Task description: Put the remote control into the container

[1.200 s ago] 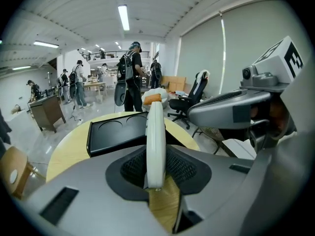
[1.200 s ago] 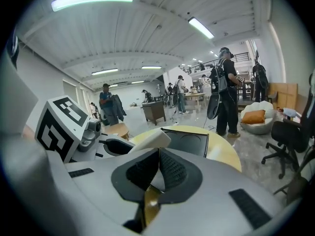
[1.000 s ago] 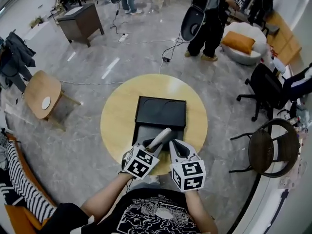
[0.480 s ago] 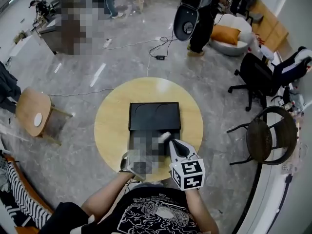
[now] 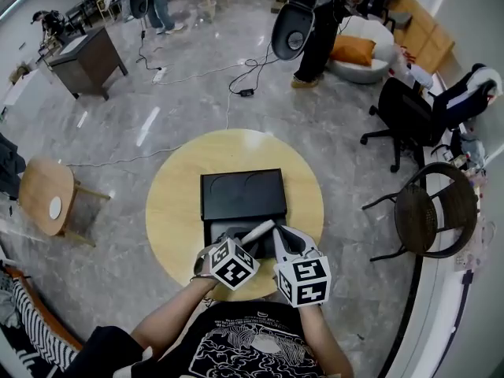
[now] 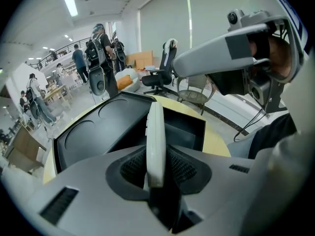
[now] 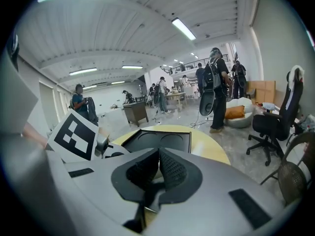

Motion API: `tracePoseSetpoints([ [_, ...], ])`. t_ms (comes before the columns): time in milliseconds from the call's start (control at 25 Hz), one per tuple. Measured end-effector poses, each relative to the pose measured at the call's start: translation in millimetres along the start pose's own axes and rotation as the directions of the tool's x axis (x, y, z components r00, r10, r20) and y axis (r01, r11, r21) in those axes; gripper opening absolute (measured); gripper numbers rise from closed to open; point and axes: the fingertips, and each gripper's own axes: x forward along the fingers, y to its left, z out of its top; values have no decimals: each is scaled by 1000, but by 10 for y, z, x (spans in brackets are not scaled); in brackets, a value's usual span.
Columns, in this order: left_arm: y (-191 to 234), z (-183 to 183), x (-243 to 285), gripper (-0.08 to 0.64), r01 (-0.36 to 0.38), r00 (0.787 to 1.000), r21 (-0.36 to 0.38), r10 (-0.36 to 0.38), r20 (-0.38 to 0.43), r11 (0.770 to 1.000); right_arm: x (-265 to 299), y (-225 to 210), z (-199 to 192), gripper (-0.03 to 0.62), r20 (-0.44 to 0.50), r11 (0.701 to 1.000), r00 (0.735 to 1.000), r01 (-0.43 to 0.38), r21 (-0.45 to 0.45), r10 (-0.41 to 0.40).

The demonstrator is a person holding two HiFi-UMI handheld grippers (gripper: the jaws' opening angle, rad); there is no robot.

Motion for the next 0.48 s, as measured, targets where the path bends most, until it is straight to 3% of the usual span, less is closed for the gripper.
tracePoseSetpoints([
  [240,51,-61,149,112,-16,998,89,21,-54,996,88,-61,-26,23,-11,1000,1000,7,10,-7],
  [480,121,-139,200,112,-10,997,107,18,-72,994,175,-47,-48,23,-22,1000,1000,12,18,-12],
])
